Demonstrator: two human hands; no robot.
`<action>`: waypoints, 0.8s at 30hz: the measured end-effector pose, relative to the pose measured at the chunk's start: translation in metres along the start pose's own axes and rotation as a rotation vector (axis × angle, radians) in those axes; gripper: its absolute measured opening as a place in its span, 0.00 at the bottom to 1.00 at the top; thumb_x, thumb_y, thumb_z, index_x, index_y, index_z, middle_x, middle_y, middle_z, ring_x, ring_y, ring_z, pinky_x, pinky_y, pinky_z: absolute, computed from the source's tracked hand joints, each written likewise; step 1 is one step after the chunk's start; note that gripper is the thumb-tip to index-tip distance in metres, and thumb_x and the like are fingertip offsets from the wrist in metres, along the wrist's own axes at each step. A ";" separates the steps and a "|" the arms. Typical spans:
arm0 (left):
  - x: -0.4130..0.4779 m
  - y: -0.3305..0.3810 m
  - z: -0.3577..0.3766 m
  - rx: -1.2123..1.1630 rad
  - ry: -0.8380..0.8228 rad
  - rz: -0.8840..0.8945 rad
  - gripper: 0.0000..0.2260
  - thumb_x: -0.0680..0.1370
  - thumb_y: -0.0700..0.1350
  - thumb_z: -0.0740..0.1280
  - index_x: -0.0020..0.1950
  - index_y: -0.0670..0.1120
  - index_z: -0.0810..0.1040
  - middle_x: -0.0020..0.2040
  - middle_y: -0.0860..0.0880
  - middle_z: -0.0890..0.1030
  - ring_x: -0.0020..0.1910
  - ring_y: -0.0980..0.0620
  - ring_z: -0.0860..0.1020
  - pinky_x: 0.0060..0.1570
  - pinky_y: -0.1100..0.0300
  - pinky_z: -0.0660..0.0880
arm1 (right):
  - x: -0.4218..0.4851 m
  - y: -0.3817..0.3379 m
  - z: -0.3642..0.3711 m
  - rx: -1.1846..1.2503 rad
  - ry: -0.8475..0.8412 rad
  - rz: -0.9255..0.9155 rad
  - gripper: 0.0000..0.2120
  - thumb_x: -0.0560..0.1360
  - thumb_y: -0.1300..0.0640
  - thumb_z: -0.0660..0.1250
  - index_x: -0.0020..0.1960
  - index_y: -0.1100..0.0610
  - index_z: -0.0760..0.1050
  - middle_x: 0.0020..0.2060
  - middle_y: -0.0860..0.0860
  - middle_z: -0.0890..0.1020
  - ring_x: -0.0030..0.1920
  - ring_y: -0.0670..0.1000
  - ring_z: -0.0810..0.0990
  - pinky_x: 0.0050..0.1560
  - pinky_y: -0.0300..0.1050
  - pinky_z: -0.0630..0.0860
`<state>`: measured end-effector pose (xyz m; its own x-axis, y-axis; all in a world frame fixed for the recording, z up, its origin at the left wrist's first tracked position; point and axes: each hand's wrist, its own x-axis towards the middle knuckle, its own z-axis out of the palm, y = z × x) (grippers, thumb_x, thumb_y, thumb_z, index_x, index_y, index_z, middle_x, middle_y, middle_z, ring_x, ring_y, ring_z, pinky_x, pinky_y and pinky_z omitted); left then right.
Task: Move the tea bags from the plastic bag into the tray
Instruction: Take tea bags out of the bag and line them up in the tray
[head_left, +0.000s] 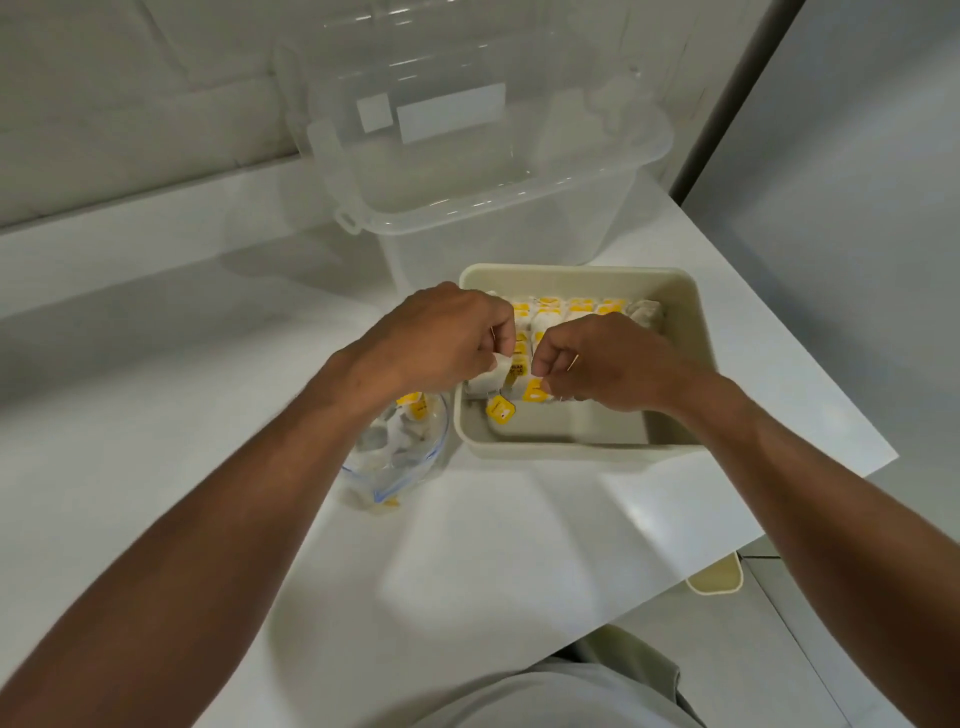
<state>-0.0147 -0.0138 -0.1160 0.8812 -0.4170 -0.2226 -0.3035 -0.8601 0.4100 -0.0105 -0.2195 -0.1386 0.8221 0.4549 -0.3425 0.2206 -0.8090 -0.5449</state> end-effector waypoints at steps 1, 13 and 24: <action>0.002 0.000 0.004 0.038 -0.011 0.003 0.08 0.75 0.42 0.68 0.48 0.55 0.80 0.43 0.58 0.82 0.47 0.56 0.79 0.47 0.54 0.76 | 0.002 0.001 0.002 0.000 -0.025 0.011 0.07 0.72 0.58 0.70 0.43 0.47 0.79 0.35 0.43 0.83 0.31 0.36 0.77 0.36 0.34 0.70; 0.017 0.007 0.027 0.374 -0.062 0.046 0.05 0.74 0.46 0.68 0.45 0.56 0.75 0.38 0.55 0.76 0.46 0.51 0.73 0.47 0.53 0.61 | 0.016 0.010 0.013 -0.069 -0.117 0.006 0.10 0.71 0.56 0.73 0.38 0.42 0.77 0.32 0.39 0.79 0.42 0.44 0.80 0.43 0.41 0.73; 0.041 0.012 0.036 0.719 -0.029 0.015 0.06 0.80 0.44 0.63 0.43 0.53 0.71 0.41 0.52 0.70 0.52 0.46 0.71 0.56 0.49 0.61 | 0.046 0.017 0.031 -0.292 0.053 0.049 0.12 0.74 0.48 0.70 0.54 0.52 0.79 0.45 0.51 0.80 0.51 0.57 0.79 0.39 0.45 0.66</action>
<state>0.0048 -0.0525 -0.1524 0.8682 -0.4291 -0.2492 -0.4876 -0.8308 -0.2682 0.0141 -0.2005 -0.1872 0.8602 0.3985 -0.3181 0.3153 -0.9060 -0.2824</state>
